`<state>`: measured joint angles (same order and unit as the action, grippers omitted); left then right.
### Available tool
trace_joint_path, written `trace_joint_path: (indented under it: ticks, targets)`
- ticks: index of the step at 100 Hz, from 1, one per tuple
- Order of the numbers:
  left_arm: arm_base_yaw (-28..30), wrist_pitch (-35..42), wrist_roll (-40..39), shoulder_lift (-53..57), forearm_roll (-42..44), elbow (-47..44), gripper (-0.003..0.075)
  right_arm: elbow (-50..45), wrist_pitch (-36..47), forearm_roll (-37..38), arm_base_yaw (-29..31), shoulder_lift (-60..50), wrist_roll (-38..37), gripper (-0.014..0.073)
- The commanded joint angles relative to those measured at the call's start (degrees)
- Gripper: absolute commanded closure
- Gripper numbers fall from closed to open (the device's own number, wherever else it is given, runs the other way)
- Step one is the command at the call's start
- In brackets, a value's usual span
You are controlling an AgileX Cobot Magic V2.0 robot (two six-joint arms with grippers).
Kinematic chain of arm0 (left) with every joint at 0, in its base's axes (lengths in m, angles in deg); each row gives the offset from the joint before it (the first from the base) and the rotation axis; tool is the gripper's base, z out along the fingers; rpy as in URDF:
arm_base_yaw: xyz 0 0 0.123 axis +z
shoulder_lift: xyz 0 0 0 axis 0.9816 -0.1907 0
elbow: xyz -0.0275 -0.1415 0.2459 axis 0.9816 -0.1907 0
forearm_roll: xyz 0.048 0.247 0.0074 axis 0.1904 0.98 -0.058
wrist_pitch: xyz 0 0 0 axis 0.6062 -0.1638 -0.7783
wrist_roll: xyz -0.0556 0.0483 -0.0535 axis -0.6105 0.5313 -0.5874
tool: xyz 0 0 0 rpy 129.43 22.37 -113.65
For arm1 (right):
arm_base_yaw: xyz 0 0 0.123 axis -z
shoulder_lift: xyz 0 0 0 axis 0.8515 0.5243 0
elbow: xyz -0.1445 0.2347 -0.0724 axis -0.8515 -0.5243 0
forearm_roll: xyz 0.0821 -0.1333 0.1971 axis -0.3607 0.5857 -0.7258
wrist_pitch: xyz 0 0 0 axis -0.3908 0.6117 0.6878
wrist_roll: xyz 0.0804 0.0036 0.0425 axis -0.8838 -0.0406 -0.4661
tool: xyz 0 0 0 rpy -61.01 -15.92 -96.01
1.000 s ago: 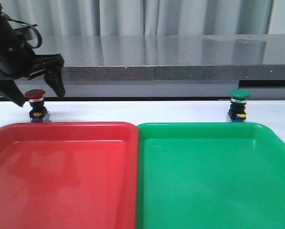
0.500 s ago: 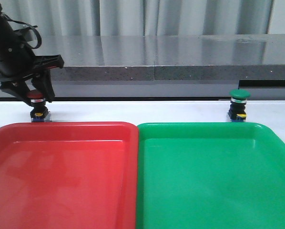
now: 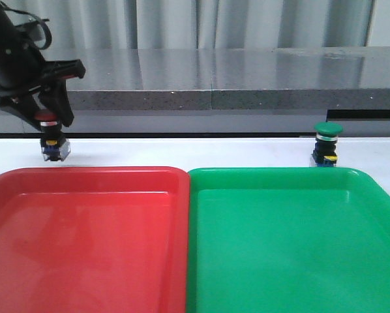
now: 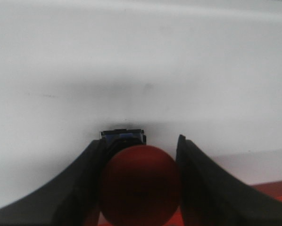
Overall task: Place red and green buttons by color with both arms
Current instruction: 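Carry the red button forward and lower it into the red tray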
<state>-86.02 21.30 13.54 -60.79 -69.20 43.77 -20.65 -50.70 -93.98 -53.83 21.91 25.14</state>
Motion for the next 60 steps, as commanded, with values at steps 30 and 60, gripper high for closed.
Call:
trace_joint_path:
  ticks: [30, 60]
  targets:
    - [-4.33, 5.80, 0.28, 14.30, -1.81, -5.39, 0.0576, 1.42, 4.94, 0.03, 0.22, -0.22, 0.26, 0.0657]
    - [-7.27, 12.45, 0.15, 22.04, -5.91, -18.60, 0.0576, 1.42, 4.94, 0.03, 0.22, -0.22, 0.26, 0.0657]
